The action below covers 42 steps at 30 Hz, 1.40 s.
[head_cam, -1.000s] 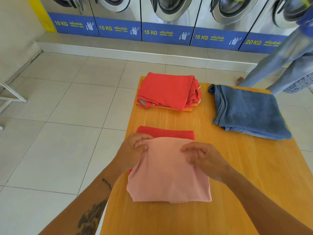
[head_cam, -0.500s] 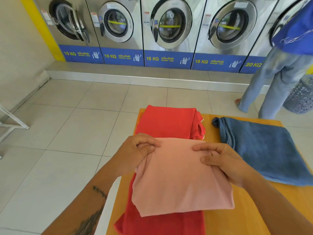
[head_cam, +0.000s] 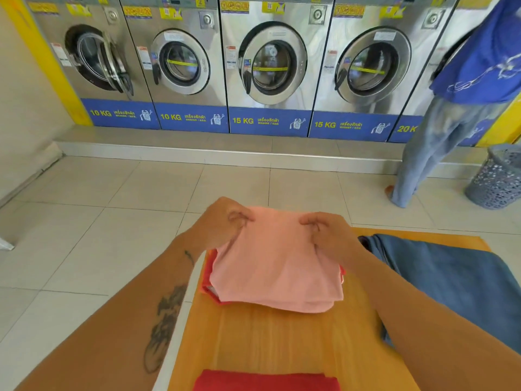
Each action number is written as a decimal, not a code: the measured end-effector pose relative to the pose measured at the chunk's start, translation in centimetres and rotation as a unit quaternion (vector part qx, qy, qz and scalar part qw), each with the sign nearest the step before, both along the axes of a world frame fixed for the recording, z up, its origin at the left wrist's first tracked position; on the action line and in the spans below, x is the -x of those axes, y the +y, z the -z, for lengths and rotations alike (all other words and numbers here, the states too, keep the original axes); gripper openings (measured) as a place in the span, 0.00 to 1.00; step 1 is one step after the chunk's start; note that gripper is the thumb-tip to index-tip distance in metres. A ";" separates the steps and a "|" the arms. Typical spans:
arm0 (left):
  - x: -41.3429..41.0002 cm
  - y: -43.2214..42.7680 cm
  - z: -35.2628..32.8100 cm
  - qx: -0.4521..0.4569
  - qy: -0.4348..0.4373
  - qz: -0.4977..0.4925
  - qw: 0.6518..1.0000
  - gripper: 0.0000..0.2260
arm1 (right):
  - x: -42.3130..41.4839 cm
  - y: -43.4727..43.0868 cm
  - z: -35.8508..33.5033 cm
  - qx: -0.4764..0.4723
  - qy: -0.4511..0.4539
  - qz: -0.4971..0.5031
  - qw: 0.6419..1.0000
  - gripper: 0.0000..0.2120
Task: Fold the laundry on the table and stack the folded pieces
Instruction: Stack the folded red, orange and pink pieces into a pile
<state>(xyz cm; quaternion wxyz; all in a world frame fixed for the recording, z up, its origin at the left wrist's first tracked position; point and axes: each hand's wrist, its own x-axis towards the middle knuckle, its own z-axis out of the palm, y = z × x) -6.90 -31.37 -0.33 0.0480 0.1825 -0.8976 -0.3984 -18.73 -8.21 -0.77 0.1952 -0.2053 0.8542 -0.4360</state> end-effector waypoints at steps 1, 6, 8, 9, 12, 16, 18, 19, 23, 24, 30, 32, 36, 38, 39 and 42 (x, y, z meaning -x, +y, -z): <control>0.1 0.3 1.6 0.073 -0.055 0.011 0.996 0.13 | 0.3 0.1 1.0 -0.077 0.074 -0.031 0.994 0.17; -0.8 1.6 5.1 0.258 -0.018 -0.037 0.965 0.15 | -0.7 1.4 4.8 -0.194 0.205 -0.034 0.959 0.19; -1.1 2.3 4.6 0.284 0.045 -0.048 0.957 0.14 | -1.7 1.1 3.9 -0.201 0.255 -0.026 0.946 0.18; -1.3 2.7 4.1 0.280 0.061 -0.047 0.957 0.13 | -2.2 1.0 3.2 -0.196 0.270 -0.036 0.942 0.19; -2.8 3.9 3.3 0.254 0.047 0.021 0.966 0.16 | -3.8 1.6 2.3 -0.202 0.241 -0.145 0.938 0.30; -5.3 5.6 3.8 0.299 -0.060 0.152 0.940 0.36 | -5.4 2.7 2.9 -0.319 0.171 -0.243 0.900 0.52; -6.2 6.4 4.2 0.357 -0.077 0.176 0.914 0.39 | -5.8 2.9 3.0 -0.335 0.212 -0.244 0.885 0.53; -6.4 6.6 4.1 0.369 -0.080 0.175 0.909 0.39 | -5.8 2.9 2.9 -0.336 0.238 -0.243 0.878 0.52; -6.2 7.1 3.0 0.346 -0.070 0.144 0.924 0.34 | -5.4 2.6 2.3 -0.310 0.286 -0.219 0.880 0.40; -5.9 7.2 2.7 0.353 -0.062 0.135 0.924 0.32 | -5.3 2.4 2.2 -0.305 0.292 -0.212 0.881 0.37; -4.5 8.1 2.4 0.412 -0.078 0.118 0.900 0.33 | -5.4 1.2 2.8 -0.353 0.330 -0.224 0.846 0.38; -4.0 7.7 2.0 0.430 -0.052 0.104 0.895 0.28 | -4.9 0.9 2.0 -0.346 0.345 -0.224 0.843 0.32; -1.5 6.2 -1.9 0.444 0.006 0.083 0.892 0.17 | -2.6 -0.7 -1.9 -0.302 0.373 -0.189 0.857 0.22; 0.7 5.1 -4.9 0.456 0.019 0.051 0.888 0.17 | -0.6 -2.0 -4.9 -0.271 0.391 -0.147 0.867 0.21; 1.8 4.5 -6.6 0.458 0.029 0.030 0.888 0.17 | 0.3 -2.8 -6.6 -0.259 0.399 -0.124 0.871 0.20; 4.3 3.2 -10.9 0.447 0.052 -0.011 0.893 0.18 | 2.3 -4.5 -11.1 -0.226 0.416 -0.081 0.877 0.19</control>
